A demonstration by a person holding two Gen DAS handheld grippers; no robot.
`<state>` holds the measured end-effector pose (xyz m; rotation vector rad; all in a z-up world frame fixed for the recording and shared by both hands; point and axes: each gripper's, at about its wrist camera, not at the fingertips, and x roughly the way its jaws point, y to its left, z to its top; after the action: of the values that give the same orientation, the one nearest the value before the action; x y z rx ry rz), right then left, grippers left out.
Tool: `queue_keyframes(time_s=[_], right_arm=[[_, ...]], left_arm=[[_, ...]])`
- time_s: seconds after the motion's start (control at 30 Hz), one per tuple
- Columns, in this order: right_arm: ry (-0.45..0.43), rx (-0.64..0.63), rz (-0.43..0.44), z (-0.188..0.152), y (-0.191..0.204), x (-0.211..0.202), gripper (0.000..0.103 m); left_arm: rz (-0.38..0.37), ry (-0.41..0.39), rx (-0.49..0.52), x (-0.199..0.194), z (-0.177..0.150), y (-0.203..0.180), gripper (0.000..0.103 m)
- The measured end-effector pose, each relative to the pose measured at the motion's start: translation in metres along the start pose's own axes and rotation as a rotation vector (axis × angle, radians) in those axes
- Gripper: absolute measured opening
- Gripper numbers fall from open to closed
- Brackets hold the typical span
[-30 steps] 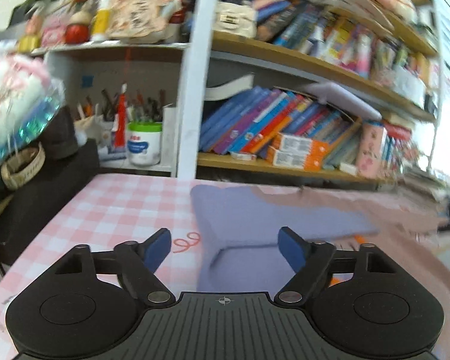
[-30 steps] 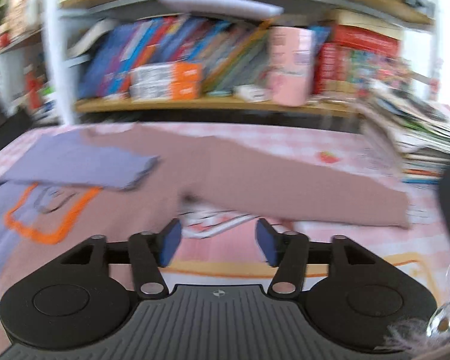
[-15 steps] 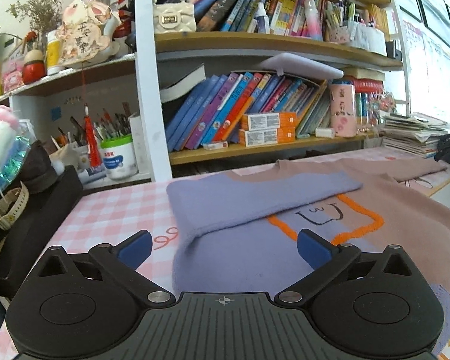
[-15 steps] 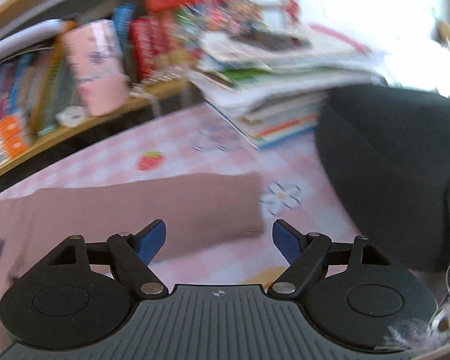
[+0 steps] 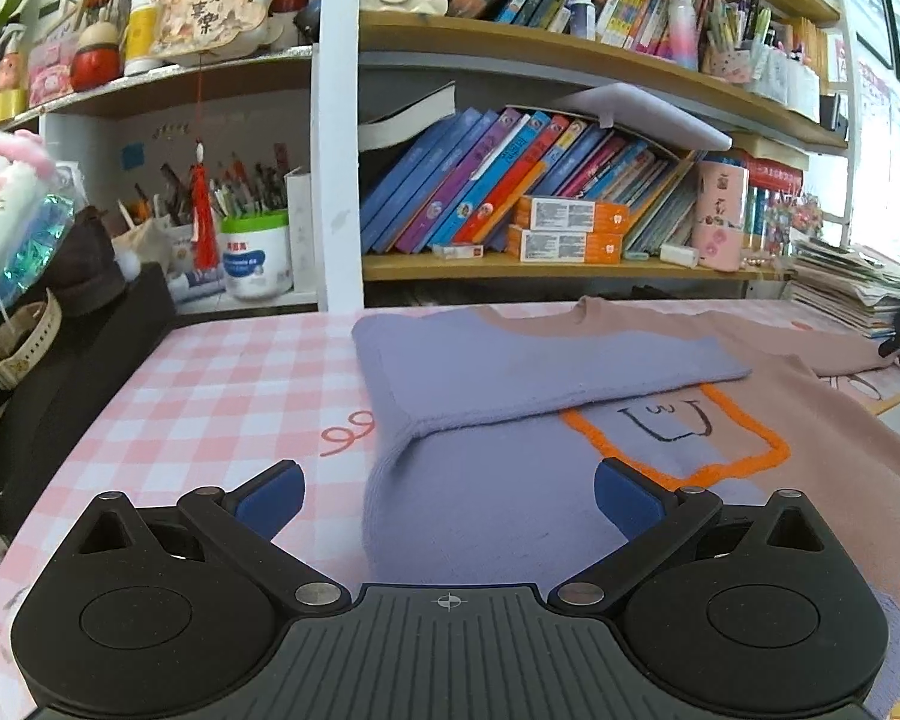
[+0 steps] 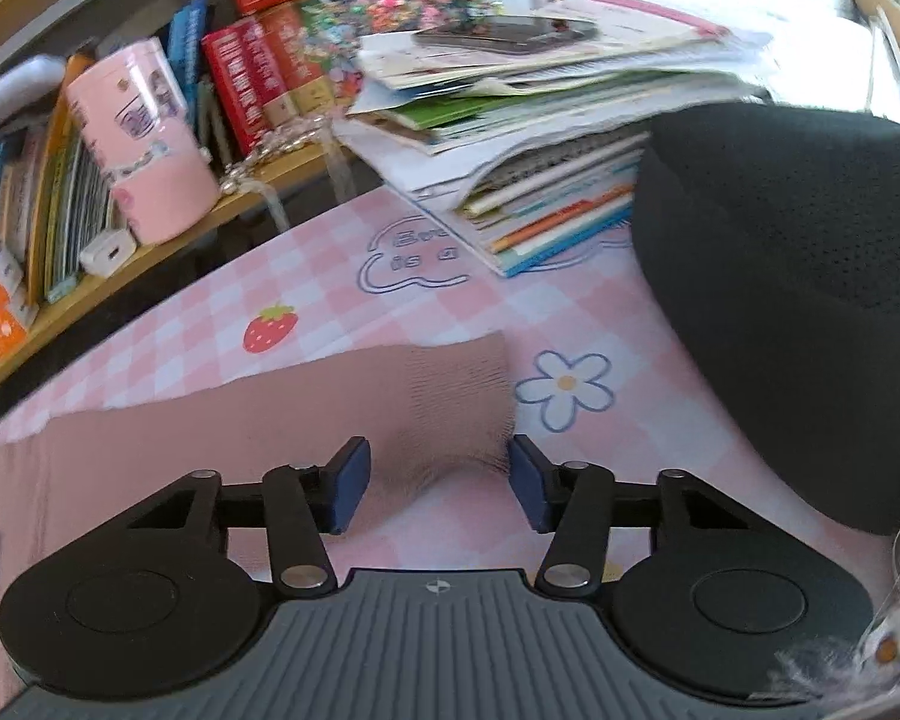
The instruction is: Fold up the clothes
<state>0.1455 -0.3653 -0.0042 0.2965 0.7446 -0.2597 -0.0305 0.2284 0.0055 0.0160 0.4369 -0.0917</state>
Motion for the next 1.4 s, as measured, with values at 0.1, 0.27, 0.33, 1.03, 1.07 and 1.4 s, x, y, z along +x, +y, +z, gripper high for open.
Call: queue_keyframes(time_s=[0.1,0.27,0.33,1.03,1.07,1.4], right_arm=[[-0.009,-0.049,-0.026,-0.001,0.008,0.002,0.022],[-0.026,-0.025,0.018,0.006,0.016,-0.003,0.011],[-0.046,-0.004,0.088,0.013,0.026,-0.016,0.010],[-0.181,-0.546,0.726,0.004,0.357,-0.166,0.010],[-0.169,-0.561,0.732,0.000,0.369,-0.163,0.010],[-0.022,-0.572,0.736,-0.036,0.403,-0.117,0.010]], left_arm=[[-0.005,-0.015,0.014,-0.003,-0.001,-0.002,0.103],[-0.010,-0.030,0.038,-0.005,0.000,-0.006,0.103],[-0.014,-0.038,0.043,-0.007,0.000,-0.007,0.103],[-0.031,-0.091,0.130,-0.013,-0.002,-0.022,0.103],[-0.034,-0.097,0.136,-0.014,-0.002,-0.023,0.103],[-0.047,-0.119,0.137,-0.018,-0.002,-0.023,0.103]])
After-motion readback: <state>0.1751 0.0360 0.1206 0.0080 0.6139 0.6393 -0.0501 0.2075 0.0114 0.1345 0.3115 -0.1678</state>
